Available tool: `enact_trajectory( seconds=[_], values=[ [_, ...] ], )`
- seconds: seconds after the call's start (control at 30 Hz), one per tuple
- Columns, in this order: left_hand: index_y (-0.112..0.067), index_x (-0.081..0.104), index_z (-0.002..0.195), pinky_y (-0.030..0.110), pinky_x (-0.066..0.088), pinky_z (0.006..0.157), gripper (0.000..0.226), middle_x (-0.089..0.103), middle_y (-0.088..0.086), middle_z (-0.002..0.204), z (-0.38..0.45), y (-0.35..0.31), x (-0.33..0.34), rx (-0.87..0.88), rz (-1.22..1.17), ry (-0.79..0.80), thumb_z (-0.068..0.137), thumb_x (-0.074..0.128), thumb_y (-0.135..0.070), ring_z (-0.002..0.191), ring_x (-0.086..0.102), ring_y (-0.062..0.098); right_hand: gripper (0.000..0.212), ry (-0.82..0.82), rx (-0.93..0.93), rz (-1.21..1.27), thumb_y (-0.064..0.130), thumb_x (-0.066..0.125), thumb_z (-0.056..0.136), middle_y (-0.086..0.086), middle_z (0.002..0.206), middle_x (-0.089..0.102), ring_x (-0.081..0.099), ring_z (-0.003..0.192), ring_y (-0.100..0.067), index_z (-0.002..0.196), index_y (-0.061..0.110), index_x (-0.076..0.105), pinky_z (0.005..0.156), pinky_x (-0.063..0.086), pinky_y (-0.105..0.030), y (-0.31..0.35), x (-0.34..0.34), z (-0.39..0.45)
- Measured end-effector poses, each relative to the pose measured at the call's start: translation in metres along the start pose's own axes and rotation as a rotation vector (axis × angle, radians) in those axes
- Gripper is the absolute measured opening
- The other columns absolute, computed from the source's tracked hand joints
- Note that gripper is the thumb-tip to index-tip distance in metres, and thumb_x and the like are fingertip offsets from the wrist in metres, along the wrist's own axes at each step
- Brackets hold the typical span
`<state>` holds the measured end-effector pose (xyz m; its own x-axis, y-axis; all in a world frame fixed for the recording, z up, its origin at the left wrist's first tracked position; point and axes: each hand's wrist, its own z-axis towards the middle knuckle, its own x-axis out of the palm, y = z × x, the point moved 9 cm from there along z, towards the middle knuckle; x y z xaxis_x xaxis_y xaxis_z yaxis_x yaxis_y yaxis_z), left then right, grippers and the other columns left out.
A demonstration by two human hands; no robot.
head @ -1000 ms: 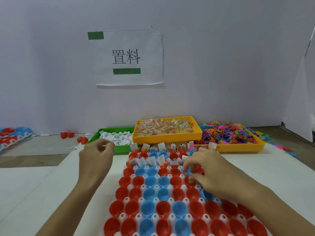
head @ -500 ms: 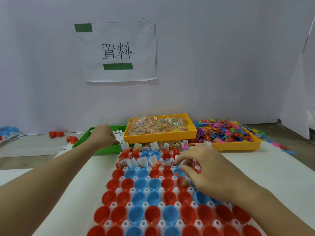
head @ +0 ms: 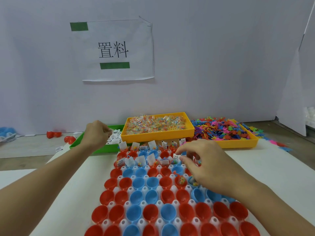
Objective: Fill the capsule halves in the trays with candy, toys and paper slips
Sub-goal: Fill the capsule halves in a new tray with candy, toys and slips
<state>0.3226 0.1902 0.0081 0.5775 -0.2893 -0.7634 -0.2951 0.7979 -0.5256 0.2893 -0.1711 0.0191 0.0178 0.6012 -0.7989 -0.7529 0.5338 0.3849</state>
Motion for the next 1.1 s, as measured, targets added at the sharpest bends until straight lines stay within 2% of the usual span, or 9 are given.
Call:
enact_trajectory(
  seconds=[0.17, 0.3, 0.4, 0.5, 0.6, 0.67, 0.83, 0.97, 1.1],
  values=[
    [0.002, 0.067, 0.110, 0.028, 0.051, 0.057, 0.020, 0.069, 0.022, 0.098, -0.001, 0.000, 0.000, -0.059, -0.069, 0.033, 0.094, 0.063, -0.010, 0.068, 0.069, 0.025, 0.016, 0.001, 0.011, 0.003, 0.035, 0.059, 0.097, 0.028, 0.082, 0.057, 0.053, 0.088, 0.007, 0.109, 0.040, 0.068, 0.067, 0.040, -0.013, -0.002, 0.003, 0.000],
    [0.001, 0.068, 0.095, 0.023, 0.047, 0.051, 0.016, 0.071, 0.016, 0.084, 0.002, 0.002, 0.004, -0.107, -0.113, 0.070, 0.098, 0.058, -0.011, 0.065, 0.066, 0.017, 0.018, 0.009, 0.024, 0.006, 0.036, 0.059, 0.096, 0.027, 0.088, 0.060, 0.055, 0.086, 0.006, 0.111, 0.040, 0.068, 0.068, 0.043, -0.013, -0.004, 0.004, 0.000],
    [-0.003, 0.068, 0.089, 0.025, 0.047, 0.054, 0.017, 0.072, 0.014, 0.082, 0.002, 0.006, 0.005, -0.147, -0.158, 0.083, 0.098, 0.058, -0.013, 0.066, 0.067, 0.019, 0.018, 0.014, 0.030, 0.009, 0.037, 0.058, 0.097, 0.026, 0.091, 0.062, 0.056, 0.085, 0.004, 0.111, 0.041, 0.067, 0.070, 0.044, -0.014, -0.004, 0.004, 0.000],
    [-0.002, 0.068, 0.094, 0.020, 0.044, 0.042, 0.011, 0.072, 0.012, 0.076, 0.001, 0.010, 0.006, -0.182, -0.220, 0.110, 0.094, 0.065, -0.012, 0.059, 0.068, 0.018, 0.018, 0.018, 0.029, 0.010, 0.036, 0.058, 0.097, 0.024, 0.093, 0.063, 0.057, 0.086, 0.003, 0.112, 0.040, 0.068, 0.072, 0.046, -0.015, -0.003, 0.004, 0.001],
    [-0.001, 0.069, 0.085, 0.015, 0.040, 0.035, 0.013, 0.072, 0.010, 0.068, -0.002, 0.011, 0.002, -0.187, -0.229, 0.117, 0.085, 0.076, -0.012, 0.049, 0.067, 0.014, 0.018, 0.023, 0.033, 0.009, 0.035, 0.058, 0.097, 0.024, 0.095, 0.064, 0.057, 0.086, 0.003, 0.111, 0.039, 0.068, 0.074, 0.046, -0.015, -0.003, 0.004, 0.000],
    [-0.001, 0.071, 0.077, 0.015, 0.041, 0.036, 0.019, 0.071, 0.008, 0.063, -0.003, 0.011, -0.001, -0.184, -0.214, 0.110, 0.079, 0.081, -0.016, 0.044, 0.066, 0.010, 0.017, 0.024, 0.037, 0.015, 0.035, 0.058, 0.097, 0.025, 0.096, 0.064, 0.058, 0.085, 0.004, 0.111, 0.039, 0.068, 0.073, 0.047, -0.015, -0.003, 0.003, 0.000],
    [-0.001, 0.070, 0.067, 0.024, 0.045, 0.048, 0.027, 0.070, 0.006, 0.057, -0.005, 0.010, -0.011, -0.192, -0.233, 0.050, 0.075, 0.082, -0.024, 0.045, 0.061, 0.013, 0.017, 0.022, 0.033, 0.020, 0.035, 0.059, 0.097, 0.024, 0.093, 0.063, 0.058, 0.083, 0.002, 0.110, 0.037, 0.069, 0.073, 0.048, -0.017, -0.001, 0.001, 0.000],
    [0.000, 0.070, 0.070, 0.023, 0.041, 0.046, 0.030, 0.070, 0.009, 0.060, -0.006, 0.010, -0.015, -0.194, -0.241, 0.017, 0.079, 0.080, -0.026, 0.046, 0.060, 0.015, 0.016, 0.014, 0.036, 0.031, 0.035, 0.059, 0.097, 0.026, 0.093, 0.063, 0.058, 0.084, 0.003, 0.109, 0.038, 0.069, 0.072, 0.049, -0.017, -0.001, 0.000, 0.000],
    [-0.002, 0.070, 0.081, 0.023, 0.042, 0.046, 0.022, 0.070, 0.011, 0.069, -0.011, -0.002, -0.024, -0.174, -0.222, -0.026, 0.086, 0.075, -0.023, 0.051, 0.060, 0.018, 0.015, -0.002, 0.034, 0.046, 0.034, 0.060, 0.096, 0.028, 0.087, 0.061, 0.058, 0.085, 0.005, 0.106, 0.039, 0.070, 0.068, 0.047, -0.015, -0.002, -0.002, 0.000]
  ],
)
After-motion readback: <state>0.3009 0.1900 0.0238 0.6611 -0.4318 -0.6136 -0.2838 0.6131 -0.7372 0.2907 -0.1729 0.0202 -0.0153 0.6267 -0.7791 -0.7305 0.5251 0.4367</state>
